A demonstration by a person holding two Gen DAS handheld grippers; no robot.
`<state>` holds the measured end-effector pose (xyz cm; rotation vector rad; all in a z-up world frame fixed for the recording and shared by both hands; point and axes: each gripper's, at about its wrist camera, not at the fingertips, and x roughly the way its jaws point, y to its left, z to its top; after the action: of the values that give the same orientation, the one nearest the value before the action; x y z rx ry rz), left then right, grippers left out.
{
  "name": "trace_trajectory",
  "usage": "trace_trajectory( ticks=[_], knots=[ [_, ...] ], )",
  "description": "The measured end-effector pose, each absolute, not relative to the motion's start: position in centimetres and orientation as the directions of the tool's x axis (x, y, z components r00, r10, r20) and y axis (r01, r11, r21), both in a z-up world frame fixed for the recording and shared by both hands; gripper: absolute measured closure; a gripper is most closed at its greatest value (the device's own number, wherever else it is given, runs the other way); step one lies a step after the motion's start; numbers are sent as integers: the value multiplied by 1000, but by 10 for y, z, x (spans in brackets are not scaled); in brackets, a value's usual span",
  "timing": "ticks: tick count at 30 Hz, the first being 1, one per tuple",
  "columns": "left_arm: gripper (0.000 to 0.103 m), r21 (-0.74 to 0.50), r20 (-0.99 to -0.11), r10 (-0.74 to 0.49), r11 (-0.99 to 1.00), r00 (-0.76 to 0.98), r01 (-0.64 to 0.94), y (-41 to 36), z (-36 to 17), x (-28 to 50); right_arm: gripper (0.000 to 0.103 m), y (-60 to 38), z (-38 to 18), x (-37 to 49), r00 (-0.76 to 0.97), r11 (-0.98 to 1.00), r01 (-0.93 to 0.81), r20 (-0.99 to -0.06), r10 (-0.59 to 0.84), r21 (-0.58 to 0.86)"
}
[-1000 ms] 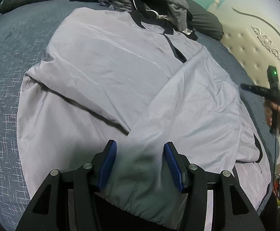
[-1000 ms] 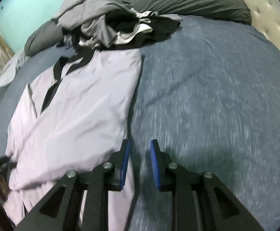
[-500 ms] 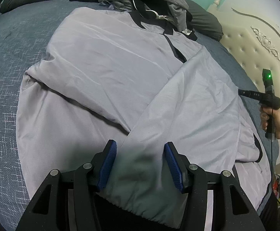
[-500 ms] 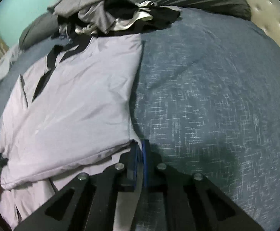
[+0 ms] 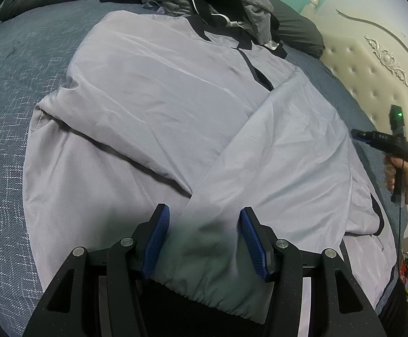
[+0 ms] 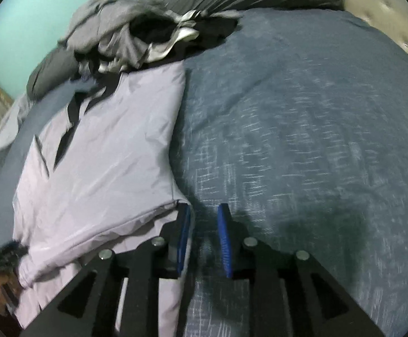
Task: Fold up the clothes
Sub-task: 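Move the right tool over the folded jacket side and press it flat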
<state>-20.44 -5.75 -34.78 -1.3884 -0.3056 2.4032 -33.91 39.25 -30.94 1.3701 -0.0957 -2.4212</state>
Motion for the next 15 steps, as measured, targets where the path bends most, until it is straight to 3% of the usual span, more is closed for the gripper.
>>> trace_trajectory(
  ticks=[5, 12, 15],
  knots=[
    [46, -354, -794, 399, -917, -459, -185, -59, -346, -203, 83, 368, -286, -326, -487, -902, 324, -768, -417, 285],
    [45, -375, -783, 417, -909, -462, -184, -60, -326, -196, 83, 283, -292, -307, -328, -832, 454, -808, -490, 320],
    [45, -376, -778, 423, -906, -464, -194, -58, -319, -192, 83, 252, -303, -291, -279, -813, 521, -848, -450, 259]
  ],
)
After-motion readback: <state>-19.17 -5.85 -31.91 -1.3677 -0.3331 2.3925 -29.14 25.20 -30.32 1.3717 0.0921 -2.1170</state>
